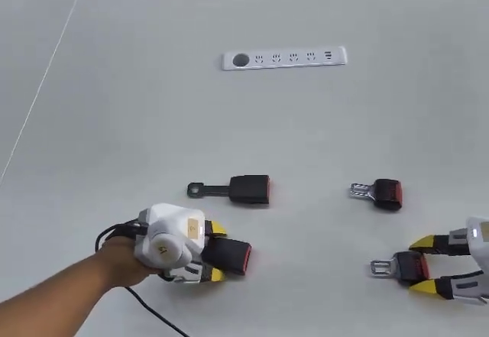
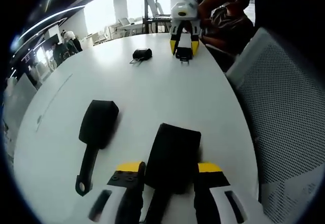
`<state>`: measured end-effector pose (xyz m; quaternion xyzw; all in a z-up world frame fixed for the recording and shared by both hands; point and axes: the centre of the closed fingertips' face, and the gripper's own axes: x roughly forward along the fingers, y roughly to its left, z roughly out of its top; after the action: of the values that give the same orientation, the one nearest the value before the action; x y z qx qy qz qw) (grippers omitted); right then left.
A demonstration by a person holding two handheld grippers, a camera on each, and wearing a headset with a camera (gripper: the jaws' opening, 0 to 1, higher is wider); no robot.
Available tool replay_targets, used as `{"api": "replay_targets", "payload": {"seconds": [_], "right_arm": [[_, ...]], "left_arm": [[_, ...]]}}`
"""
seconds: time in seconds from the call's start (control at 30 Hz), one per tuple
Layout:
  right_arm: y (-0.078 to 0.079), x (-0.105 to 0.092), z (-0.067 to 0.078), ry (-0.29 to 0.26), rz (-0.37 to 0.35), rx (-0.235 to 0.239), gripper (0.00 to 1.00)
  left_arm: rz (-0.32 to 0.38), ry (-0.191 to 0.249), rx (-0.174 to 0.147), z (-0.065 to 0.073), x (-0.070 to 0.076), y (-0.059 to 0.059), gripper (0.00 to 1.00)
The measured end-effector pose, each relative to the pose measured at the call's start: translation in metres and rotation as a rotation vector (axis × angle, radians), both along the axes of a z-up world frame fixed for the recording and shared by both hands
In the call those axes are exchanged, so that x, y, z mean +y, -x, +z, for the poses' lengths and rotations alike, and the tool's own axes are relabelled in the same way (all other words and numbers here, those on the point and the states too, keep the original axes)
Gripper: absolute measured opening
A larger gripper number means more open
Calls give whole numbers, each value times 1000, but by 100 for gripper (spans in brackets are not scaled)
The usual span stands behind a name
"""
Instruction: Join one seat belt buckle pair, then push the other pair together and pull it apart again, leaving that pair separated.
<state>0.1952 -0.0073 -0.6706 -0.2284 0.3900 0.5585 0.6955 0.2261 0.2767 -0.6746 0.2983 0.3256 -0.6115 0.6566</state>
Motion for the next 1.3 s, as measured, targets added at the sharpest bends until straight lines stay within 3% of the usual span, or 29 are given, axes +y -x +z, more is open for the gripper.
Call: {"api": "replay_targets", "payload": {"seconds": [0.17, 0.53, 0.83, 1.0, 1.3], "right_arm": [[-5, -1, -2, -21, -48, 40, 35], [-6, 3, -1, -16, -48, 45, 34], [-12, 32, 0, -45, -15, 25, 34], [-16, 36, -2, -42, 0, 25, 34], [-22, 67, -6, -87, 43, -1, 34]], "left_arm": [[-9, 2, 0, -1, 0, 0, 38], [34, 4, -3, -2, 0, -1, 37], [54, -16, 0, -3, -1, -1, 37], [49, -32, -1, -3, -1, -1, 37], [54, -50, 8, -3, -1, -1, 36]]}}
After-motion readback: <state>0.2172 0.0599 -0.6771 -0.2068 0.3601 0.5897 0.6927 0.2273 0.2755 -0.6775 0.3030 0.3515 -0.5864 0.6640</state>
